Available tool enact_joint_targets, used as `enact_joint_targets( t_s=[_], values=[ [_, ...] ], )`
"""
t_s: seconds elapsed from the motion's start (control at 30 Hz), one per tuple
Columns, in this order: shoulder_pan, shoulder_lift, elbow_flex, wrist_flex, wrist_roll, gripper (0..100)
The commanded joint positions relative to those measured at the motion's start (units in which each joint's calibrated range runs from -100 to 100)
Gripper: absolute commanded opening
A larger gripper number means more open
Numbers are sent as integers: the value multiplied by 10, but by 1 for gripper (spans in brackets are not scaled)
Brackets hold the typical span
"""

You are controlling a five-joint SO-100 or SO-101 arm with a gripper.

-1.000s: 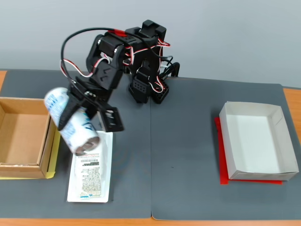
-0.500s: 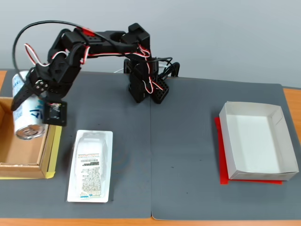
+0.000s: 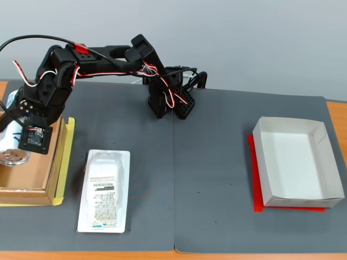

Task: Pick the can and put it in the brown box

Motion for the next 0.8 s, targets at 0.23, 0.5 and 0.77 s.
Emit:
enact_joint_targets(
  t_s=[0.23, 0.5, 0.77],
  values=[
    [12, 48, -34, -6, -1, 13],
    [10, 50, -27, -6, -4, 27],
    [-1, 43, -25, 4, -5, 41]
  ],
)
